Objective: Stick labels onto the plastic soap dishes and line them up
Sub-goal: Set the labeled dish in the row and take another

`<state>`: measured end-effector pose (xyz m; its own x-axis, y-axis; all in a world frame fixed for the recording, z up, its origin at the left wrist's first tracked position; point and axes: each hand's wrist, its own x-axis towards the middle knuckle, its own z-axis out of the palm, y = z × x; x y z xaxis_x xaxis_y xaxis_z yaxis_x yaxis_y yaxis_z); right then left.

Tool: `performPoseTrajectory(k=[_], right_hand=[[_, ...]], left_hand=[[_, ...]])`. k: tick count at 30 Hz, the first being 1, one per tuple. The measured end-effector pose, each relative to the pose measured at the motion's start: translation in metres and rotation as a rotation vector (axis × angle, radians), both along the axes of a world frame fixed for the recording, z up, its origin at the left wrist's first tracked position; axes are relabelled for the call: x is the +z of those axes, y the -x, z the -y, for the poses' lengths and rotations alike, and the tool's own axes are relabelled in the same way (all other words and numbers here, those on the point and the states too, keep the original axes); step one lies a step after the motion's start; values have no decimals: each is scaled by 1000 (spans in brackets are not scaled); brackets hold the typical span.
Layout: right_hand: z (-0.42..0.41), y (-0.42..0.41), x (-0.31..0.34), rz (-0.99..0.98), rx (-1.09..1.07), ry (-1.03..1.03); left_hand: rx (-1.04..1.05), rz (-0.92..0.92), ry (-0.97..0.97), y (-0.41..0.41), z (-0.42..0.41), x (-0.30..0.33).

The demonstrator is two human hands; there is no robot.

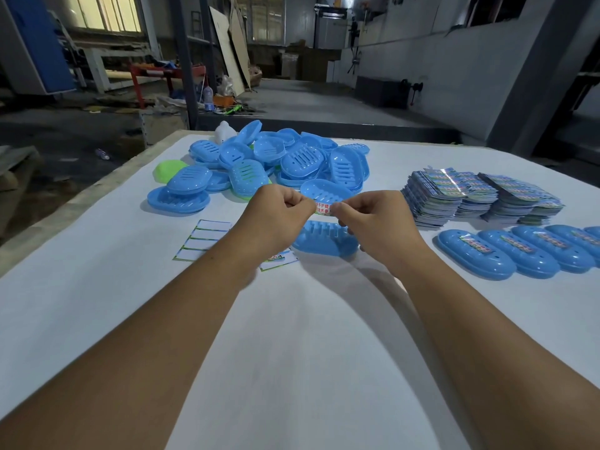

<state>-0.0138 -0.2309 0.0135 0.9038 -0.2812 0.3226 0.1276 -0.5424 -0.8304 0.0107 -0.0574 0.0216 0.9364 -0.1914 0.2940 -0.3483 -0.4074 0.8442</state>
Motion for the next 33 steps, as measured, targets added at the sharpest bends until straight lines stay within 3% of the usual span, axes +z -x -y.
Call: performPoseTrajectory(k=[8,18,33], right_hand=[[7,0,-1,-176,33,-42],[4,-7,-8,-194,-56,89],[1,-8,-8,-199,-99,266]], left_hand=[[45,-79,1,-10,3,-13],[117,-180,-184,-14,8,-16],[173,-101,-319,-12,13,-14]])
